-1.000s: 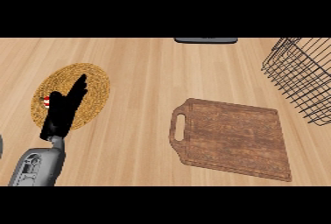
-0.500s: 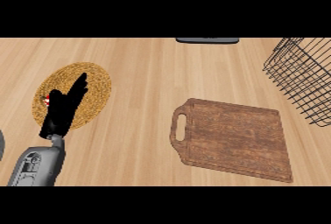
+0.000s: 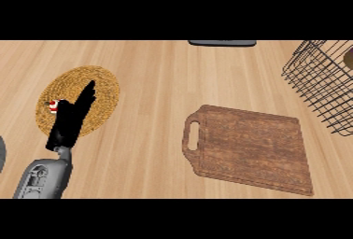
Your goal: Pick the can from the cutting board and place it in the basket
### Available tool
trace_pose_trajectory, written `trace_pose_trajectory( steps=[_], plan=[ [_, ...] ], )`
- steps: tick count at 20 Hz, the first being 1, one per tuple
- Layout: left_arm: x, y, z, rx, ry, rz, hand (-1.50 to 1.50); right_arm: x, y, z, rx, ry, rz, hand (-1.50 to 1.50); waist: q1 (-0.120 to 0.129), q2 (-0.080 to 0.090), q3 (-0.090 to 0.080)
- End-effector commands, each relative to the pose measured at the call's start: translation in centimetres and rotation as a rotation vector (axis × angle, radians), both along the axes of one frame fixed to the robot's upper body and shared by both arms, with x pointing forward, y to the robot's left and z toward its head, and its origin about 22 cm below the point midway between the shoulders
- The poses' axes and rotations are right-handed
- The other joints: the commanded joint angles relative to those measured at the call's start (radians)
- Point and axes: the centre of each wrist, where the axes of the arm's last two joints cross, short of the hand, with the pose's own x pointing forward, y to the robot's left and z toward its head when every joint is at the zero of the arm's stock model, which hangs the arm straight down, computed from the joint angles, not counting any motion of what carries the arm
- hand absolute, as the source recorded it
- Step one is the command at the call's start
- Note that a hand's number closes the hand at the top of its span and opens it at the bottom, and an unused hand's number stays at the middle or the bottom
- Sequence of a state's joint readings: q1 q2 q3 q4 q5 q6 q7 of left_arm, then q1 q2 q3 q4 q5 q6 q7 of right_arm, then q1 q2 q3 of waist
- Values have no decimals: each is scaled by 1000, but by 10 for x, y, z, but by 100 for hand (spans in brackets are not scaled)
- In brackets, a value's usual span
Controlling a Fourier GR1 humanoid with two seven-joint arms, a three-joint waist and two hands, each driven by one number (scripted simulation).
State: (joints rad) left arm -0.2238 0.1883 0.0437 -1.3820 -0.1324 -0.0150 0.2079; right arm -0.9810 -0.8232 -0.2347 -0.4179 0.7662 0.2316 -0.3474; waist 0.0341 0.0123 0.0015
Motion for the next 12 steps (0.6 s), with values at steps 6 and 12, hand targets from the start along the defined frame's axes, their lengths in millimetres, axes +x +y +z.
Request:
trace_pose_trajectory(
  steps=[6,12],
  plan=[
    [-11,-11,1,-23,-11,5,0,-3,-12,-18,188,-79,-3,-150,9,1,1],
    [13,3,19,-13,18,-6,0,-5,-14,-29,346,-295,-105,-150,-3,2,1]
  ],
)
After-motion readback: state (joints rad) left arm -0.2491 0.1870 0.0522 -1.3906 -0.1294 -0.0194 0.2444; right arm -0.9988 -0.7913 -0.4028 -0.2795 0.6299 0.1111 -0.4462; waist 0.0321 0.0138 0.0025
